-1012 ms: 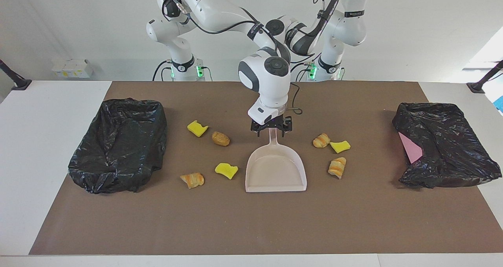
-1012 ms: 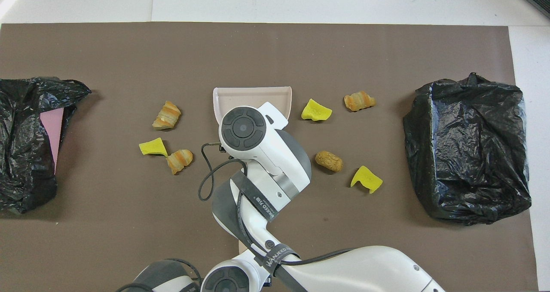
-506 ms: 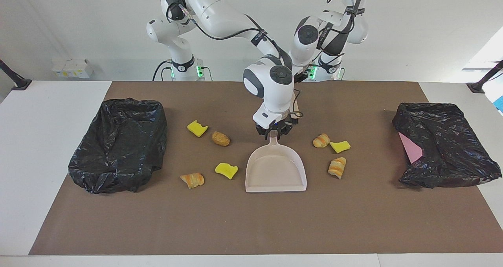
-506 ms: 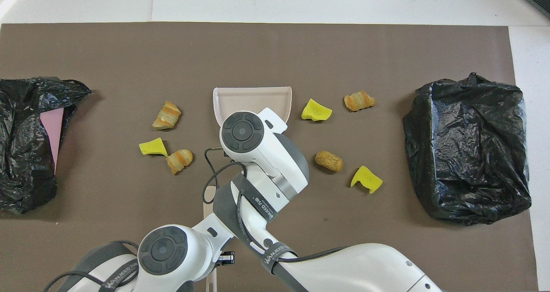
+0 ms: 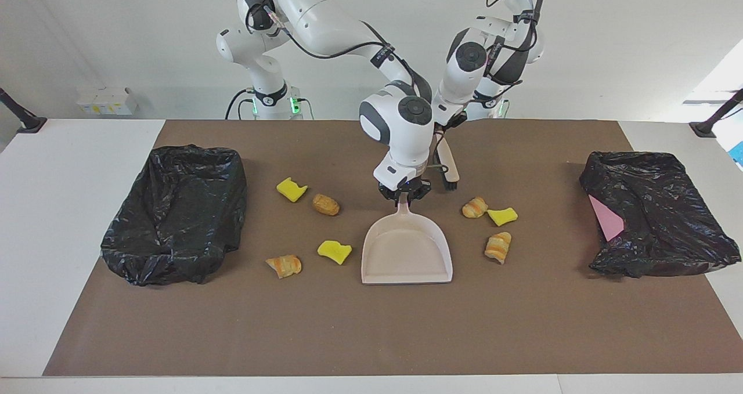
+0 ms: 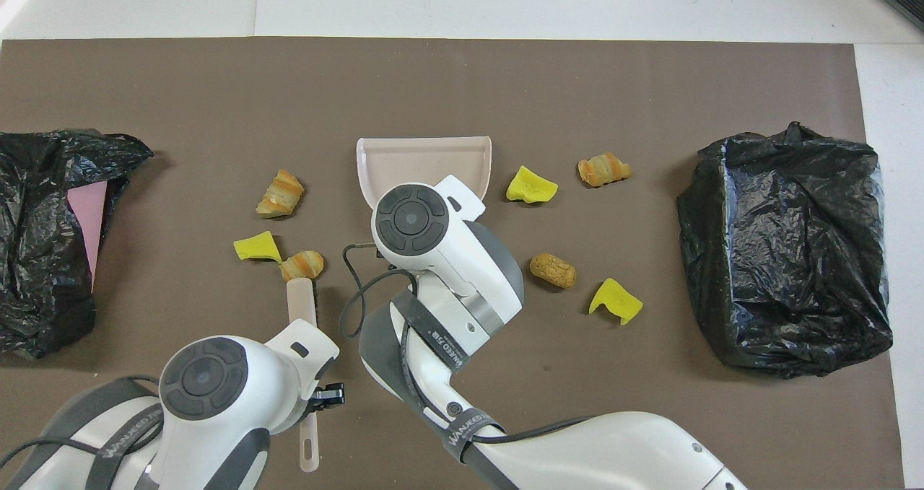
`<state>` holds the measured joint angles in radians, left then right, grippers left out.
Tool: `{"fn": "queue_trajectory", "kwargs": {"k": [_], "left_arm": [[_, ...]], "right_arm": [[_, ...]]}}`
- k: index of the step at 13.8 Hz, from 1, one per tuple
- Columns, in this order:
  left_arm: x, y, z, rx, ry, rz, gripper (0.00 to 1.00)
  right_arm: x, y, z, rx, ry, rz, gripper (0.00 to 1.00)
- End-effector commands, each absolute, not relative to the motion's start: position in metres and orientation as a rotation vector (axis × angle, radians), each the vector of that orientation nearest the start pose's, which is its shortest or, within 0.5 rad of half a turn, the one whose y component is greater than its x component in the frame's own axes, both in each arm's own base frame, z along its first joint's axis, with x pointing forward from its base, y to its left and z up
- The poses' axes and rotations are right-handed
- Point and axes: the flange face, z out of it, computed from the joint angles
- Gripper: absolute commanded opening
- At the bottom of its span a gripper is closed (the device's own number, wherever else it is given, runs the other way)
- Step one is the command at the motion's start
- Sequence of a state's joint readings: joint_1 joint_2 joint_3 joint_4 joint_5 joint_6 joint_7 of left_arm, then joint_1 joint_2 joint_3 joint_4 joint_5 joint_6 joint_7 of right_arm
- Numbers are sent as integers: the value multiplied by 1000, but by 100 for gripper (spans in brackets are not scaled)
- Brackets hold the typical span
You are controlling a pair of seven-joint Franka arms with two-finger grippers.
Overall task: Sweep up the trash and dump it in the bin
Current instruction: 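Grasp the beige brush with the left gripper while the right gripper holds the dustpan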
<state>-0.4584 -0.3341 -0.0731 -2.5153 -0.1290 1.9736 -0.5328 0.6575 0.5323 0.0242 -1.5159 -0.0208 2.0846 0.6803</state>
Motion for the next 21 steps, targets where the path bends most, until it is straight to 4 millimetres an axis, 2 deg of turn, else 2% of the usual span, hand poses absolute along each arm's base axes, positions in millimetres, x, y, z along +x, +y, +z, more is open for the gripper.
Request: {"fn": "queue_trajectory", "kwargs": {"k": [1, 3, 5, 7, 10, 12, 13, 16, 19, 20, 21], "left_arm": [[364, -181, 407, -3080, -137, 288, 0], [388, -148, 410, -3086, -122, 251, 0], [411, -109, 409, -3117, -104, 216, 0], [439, -73, 409, -3143, -89, 167, 0], [484, -46, 396, -3158, -41, 198, 0], [520, -40, 387, -3127, 84, 223, 0], [528, -41, 382, -3122, 120, 235, 0], [528, -43, 366, -3117, 273, 286, 0], [519, -54, 362, -3102, 397, 337, 0], [516, -56, 361, -3099, 414, 344, 0], [511, -68, 359, -3091, 448, 356, 0]], "right_arm": [[554, 422, 376, -3113, -192, -91, 0], [552, 420, 374, -3128, -304, -91, 0], [539, 416, 370, -3117, -586, -68, 0], [533, 408, 367, -3101, -776, -25, 0], [537, 397, 368, -3101, -1108, -20, 0], [536, 395, 368, -3055, -1257, 16, 0], [535, 394, 367, -3035, -1332, 43, 0], [533, 385, 366, -2878, -1675, 163, 0], [528, 384, 370, -2786, -1815, 207, 0], [528, 383, 370, -2711, -1916, 223, 0], [527, 384, 369, -2617, -2031, 236, 0]]}}
